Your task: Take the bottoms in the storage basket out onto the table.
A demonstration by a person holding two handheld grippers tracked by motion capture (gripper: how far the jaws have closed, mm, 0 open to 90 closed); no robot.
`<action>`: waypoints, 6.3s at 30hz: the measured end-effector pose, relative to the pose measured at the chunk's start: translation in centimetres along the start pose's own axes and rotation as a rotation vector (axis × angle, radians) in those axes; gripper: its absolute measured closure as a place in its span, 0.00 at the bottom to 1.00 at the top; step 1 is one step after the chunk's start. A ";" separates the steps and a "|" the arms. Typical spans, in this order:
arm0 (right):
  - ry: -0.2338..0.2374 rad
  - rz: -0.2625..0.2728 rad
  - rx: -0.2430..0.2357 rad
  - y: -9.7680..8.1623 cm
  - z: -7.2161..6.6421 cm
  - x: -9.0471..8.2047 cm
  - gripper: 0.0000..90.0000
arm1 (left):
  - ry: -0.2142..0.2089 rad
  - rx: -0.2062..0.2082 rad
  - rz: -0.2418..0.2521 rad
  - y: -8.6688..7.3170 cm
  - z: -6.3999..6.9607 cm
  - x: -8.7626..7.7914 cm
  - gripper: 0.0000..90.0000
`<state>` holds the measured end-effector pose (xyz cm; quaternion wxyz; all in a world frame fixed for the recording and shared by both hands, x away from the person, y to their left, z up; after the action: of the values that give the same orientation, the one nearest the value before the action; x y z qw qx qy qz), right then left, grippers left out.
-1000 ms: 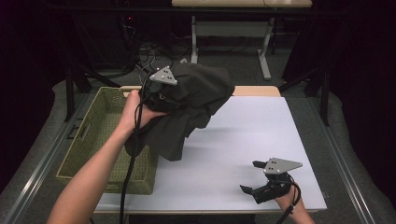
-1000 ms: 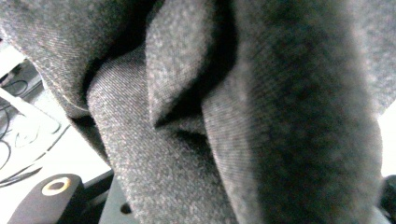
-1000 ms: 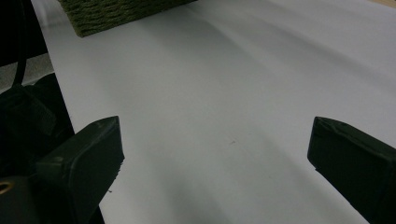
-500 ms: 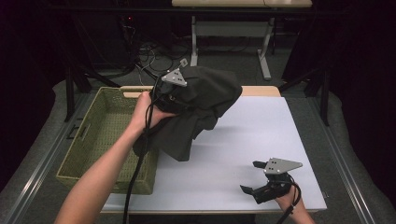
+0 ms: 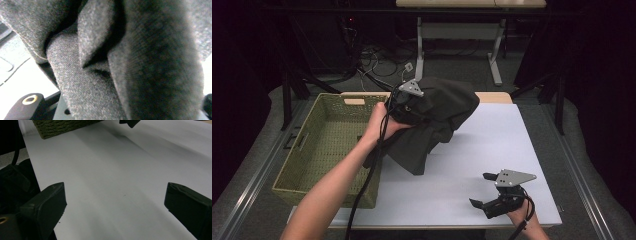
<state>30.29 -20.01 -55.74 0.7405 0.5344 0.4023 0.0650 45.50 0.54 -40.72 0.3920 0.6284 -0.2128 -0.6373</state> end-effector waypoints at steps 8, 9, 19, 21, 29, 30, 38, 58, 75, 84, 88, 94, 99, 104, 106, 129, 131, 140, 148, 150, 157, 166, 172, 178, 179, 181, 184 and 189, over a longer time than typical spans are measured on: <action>-0.007 0.009 0.004 0.0 0.0 0.0 0.04 | -0.018 -0.034 0.000 -0.5 -0.5 1.7 0.67; -0.007 0.009 0.006 0.1 0.0 0.0 0.04 | -0.020 -0.038 -0.009 -0.7 -0.5 2.0 0.67; -0.008 0.004 0.003 0.0 0.0 0.0 0.04 | -0.047 -0.071 -0.058 -1.8 -0.9 5.3 0.67; -0.006 0.004 0.003 0.0 0.0 -0.1 0.04 | -0.051 -0.077 -0.063 -1.8 -0.9 5.8 0.67; -0.001 0.012 0.006 0.0 0.0 0.0 0.04 | -0.081 -0.121 -0.080 -2.4 -1.1 7.3 0.67; -0.002 0.011 0.006 0.0 0.0 0.0 0.04 | -0.085 -0.127 -0.077 -2.6 -1.1 7.6 0.67; -0.004 0.010 0.004 0.0 0.0 0.0 0.04 | -0.120 -0.181 -0.100 -3.8 -1.4 8.7 0.66; -0.003 0.014 -0.001 0.1 -0.1 -0.1 0.04 | -0.146 -0.223 -0.224 -6.2 -1.1 9.3 0.58; -0.003 0.008 0.003 0.0 -0.1 -0.2 0.04 | -0.013 -0.147 -0.256 -7.2 -0.8 7.6 0.09; -0.004 0.012 0.003 0.1 -0.1 -0.1 0.04 | 0.024 -0.120 -0.255 -7.5 -0.3 5.1 0.00; -0.001 0.013 0.006 0.1 -0.2 -0.1 0.04 | 0.034 -0.126 -0.211 -7.5 -0.1 4.0 0.00; -0.001 0.008 0.002 0.0 -0.2 -0.1 0.04 | 0.040 -0.116 -0.207 -8.2 0.4 2.4 0.00; -0.001 0.010 0.002 0.0 -0.2 -0.1 0.04 | 0.040 -0.122 -0.199 -8.9 0.9 1.5 0.00; -0.002 0.007 -0.002 0.0 -0.2 -0.1 0.04 | 0.055 -0.111 -0.196 -9.6 1.2 0.6 0.00; 0.001 0.008 -0.002 0.0 -0.2 -0.1 0.04 | 0.049 -0.112 -0.192 -9.8 1.3 0.1 0.00; -0.012 0.008 0.000 0.1 -0.1 -0.2 0.04 | 0.114 -0.165 -0.148 -13.8 2.2 -4.5 0.00; -0.013 0.009 -0.001 0.1 0.0 -0.2 0.04 | 0.119 -0.168 -0.145 -14.2 2.3 -4.9 0.00; -0.010 0.004 0.003 0.1 -0.1 -0.2 0.04 | 0.148 -0.183 -0.144 -15.8 2.5 -6.6 0.00; -0.017 0.006 0.000 0.1 -0.1 -0.1 0.04 | 0.160 -0.197 -0.147 -17.3 2.9 -7.3 0.00; -0.015 0.006 -0.004 0.1 -0.1 -0.1 0.04 | 0.166 -0.198 -0.151 -17.7 3.0 -7.5 0.00; -0.015 0.006 -0.003 0.1 -0.1 -0.1 0.04 | 0.183 -0.209 -0.150 -18.7 3.6 -8.2 0.00; -0.011 0.000 -0.006 0.1 -0.2 -0.1 0.04 | 0.207 -0.211 -0.150 -19.7 4.3 -9.2 0.00; -0.013 0.002 -0.004 0.1 -0.2 -0.1 0.04 | 0.219 -0.217 -0.148 -20.4 4.8 -9.7 0.00; -0.011 -0.001 -0.007 0.1 -0.3 -0.2 0.04 | 0.221 -0.228 -0.141 -21.2 5.2 -10.0 0.00; -0.012 0.001 -0.007 0.1 -0.3 -0.2 0.05 | 0.220 -0.228 -0.139 -21.3 5.3 -10.1 0.00; -0.016 0.004 -0.010 0.2 -0.2 -0.2 0.05 | 0.225 -0.224 -0.141 -21.5 5.5 -10.2 0.00; -0.022 0.005 -0.008 0.2 -0.3 -0.2 0.05 | 0.225 -0.225 -0.137 -22.0 5.8 -10.3 0.00; -0.020 0.007 -0.018 0.3 -0.4 -0.2 0.05 | 0.232 -0.230 -0.129 -22.5 6.2 -10.4 0.00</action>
<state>30.00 -19.71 -55.43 0.7491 0.5297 0.3922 0.0659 33.25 20.72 -50.55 0.4415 0.6610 -0.0510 -0.6046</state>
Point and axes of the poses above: each handheld gripper's, and its own axes: x roughly forward along the jaws, y roughly out of its top, z roughly to its right, the point moved 8 cm from there along x, roughly forward along the jaws, and after that the axes turned 15 degrees about -y, right-handed, at the moved point
